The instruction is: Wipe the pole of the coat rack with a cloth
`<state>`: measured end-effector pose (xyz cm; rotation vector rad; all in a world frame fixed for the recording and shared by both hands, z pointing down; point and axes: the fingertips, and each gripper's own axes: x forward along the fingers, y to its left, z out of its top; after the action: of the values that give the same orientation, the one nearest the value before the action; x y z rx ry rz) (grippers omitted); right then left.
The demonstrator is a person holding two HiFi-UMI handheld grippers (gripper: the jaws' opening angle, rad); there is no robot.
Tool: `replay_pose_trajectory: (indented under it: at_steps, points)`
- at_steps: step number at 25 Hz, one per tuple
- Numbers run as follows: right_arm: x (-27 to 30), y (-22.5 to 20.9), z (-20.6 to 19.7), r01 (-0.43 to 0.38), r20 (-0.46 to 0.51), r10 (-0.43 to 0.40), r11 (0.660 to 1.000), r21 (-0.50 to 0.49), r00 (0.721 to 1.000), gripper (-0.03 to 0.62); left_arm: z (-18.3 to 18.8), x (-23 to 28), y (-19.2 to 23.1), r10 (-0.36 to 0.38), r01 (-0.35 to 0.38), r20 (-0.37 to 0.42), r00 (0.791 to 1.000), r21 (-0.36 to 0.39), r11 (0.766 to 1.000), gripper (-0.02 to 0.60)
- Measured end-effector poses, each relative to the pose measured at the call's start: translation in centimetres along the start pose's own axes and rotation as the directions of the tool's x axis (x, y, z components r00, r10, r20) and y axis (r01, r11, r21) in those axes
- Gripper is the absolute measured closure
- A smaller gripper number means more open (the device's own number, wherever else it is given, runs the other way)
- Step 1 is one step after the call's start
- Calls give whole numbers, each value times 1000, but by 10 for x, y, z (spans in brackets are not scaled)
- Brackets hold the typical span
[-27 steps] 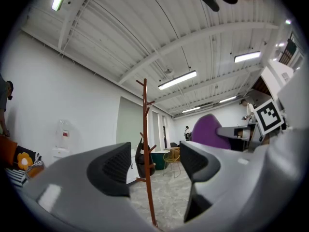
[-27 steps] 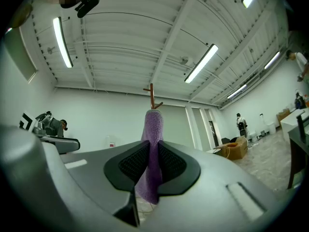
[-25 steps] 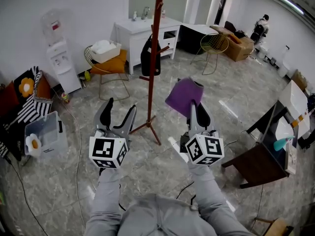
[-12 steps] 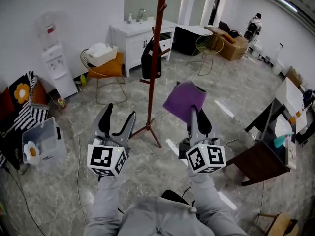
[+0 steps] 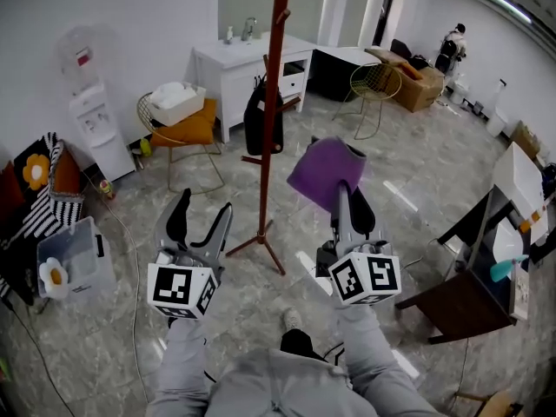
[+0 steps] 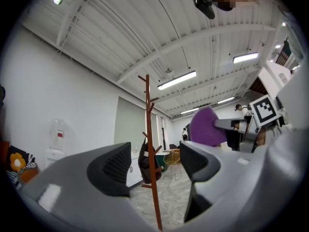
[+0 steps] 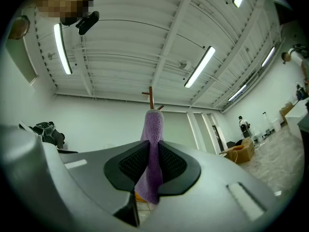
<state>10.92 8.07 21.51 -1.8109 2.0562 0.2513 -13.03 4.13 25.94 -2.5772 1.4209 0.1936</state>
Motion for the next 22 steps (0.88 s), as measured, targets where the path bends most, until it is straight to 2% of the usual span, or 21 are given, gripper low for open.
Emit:
replay_pose_trajectory:
  at_steps: [6,12,18,22]
  points:
    - [75,-41,-17,-67,-31,67,998,-1,997,543,-6,80,5,58,-58,10,998,13,998,241]
    - [139,-74,-25,-166,-17,166,986,-8,986,543,-11,146,6,118,-118,21,993,21,993,241]
    - [202,-100,0,-215,80,220,974,-74,972,543,-16,180,7,160,-161,13,987,42,986,241]
    - [249,-96,22,-237,154,262,958,-162,953,543,-18,185,18,198,-197,-13,980,67,978,241]
